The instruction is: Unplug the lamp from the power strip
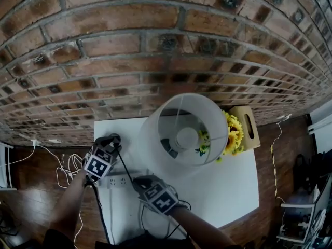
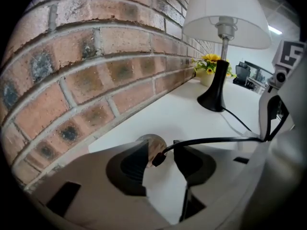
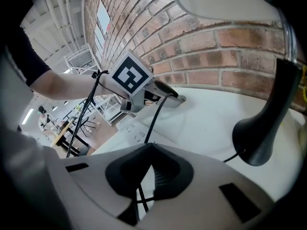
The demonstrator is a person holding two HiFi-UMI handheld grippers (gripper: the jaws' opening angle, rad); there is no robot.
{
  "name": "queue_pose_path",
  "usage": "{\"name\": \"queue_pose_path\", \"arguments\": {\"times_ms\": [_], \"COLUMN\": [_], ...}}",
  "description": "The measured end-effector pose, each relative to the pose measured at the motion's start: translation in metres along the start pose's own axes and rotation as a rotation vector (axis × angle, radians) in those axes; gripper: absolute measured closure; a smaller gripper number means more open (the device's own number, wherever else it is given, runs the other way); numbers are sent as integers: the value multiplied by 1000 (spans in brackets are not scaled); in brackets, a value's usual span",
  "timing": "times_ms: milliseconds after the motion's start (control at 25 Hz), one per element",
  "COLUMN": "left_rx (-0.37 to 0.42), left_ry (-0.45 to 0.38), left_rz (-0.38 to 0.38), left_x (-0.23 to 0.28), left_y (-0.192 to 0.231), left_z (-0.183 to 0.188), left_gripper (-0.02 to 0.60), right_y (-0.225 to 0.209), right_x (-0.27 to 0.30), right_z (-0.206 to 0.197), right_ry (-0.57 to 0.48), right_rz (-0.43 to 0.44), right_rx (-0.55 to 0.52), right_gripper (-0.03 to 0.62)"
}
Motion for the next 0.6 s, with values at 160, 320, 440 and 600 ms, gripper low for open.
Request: {"name": "queue_pose_path", "arguments": {"times_ms": [160, 320, 440, 600], "left_rx": [2, 34, 67, 60], "left_ry": [5, 35, 88, 100], "left_rz": [10, 9, -1, -2], "left_x": [-4, -12, -13, -15], "left_y": [2, 4, 2, 0], "left_z": [-1, -2, -7, -8], "left_gripper": [402, 402, 399, 397], "right_y": [0, -1, -1, -1], "right_x": [1, 0, -1, 0], "right_z": [0, 0, -1, -1], "right_ry": [-3, -9, -13, -12], "right_rz": [1, 4, 5, 9], "right_rx": [5, 11, 14, 12], "right_gripper": [592, 592, 592, 592]}}
Point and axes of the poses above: the fingertips, and each gripper's own axes: x forward along the fingers, y to its left, z out of its top, the point moved 9 cm from there along -x, backward along the fingers, and after that the axes turned 14 degrees about -y, right-handed, at the moved point
